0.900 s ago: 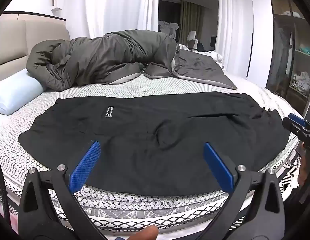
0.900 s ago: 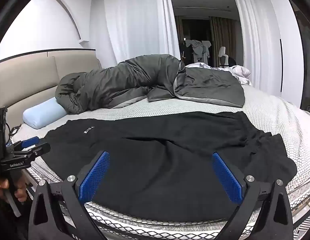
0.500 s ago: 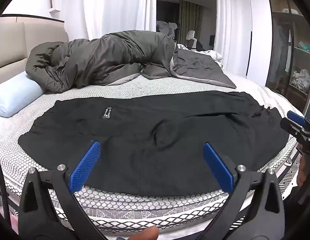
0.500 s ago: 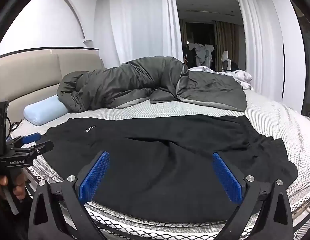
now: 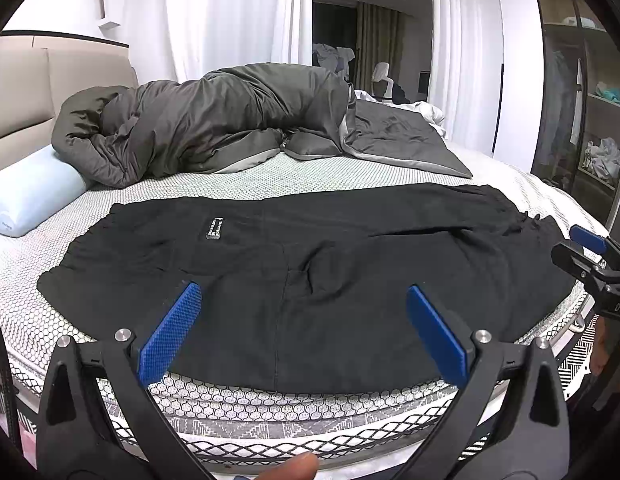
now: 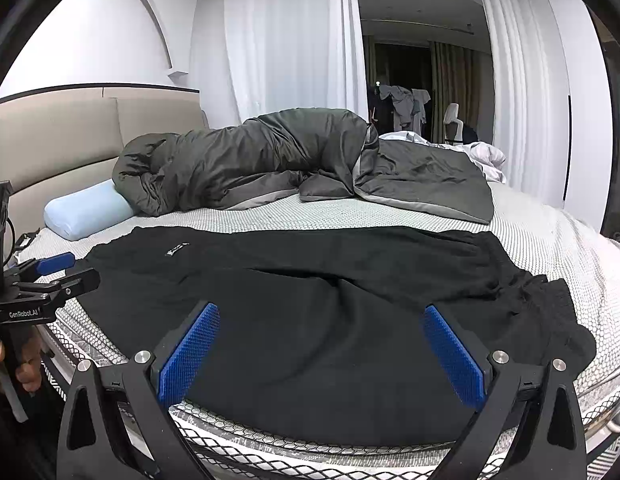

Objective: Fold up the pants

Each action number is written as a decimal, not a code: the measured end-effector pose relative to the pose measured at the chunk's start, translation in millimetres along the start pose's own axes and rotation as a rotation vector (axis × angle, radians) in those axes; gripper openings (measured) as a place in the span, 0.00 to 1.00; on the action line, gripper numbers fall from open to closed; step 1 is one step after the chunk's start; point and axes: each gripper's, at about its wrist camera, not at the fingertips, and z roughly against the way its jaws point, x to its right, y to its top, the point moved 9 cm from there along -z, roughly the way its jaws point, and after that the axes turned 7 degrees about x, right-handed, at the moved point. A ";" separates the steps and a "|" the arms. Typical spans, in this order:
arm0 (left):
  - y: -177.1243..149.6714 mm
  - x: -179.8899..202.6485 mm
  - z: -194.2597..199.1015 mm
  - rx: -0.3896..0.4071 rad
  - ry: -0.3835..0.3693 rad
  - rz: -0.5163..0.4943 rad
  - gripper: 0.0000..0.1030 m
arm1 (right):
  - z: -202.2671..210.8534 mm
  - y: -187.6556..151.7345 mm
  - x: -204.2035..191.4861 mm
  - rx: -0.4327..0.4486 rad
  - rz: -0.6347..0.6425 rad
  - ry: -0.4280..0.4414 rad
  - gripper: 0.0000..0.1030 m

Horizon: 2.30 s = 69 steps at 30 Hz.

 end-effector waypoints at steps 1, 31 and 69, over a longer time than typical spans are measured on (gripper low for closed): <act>0.4 0.5 -0.5 -0.004 0.002 -0.001 0.99 | -0.3 -0.1 0.5 -0.001 0.001 -0.002 1.00; -6.4 -22.0 -14.7 -0.054 0.100 0.028 0.99 | -0.1 -3.5 -7.1 -0.009 0.042 -0.015 1.00; -28.7 -45.2 -65.1 -0.023 0.049 0.095 0.99 | -53.1 -32.5 29.4 -0.083 -0.023 -0.068 1.00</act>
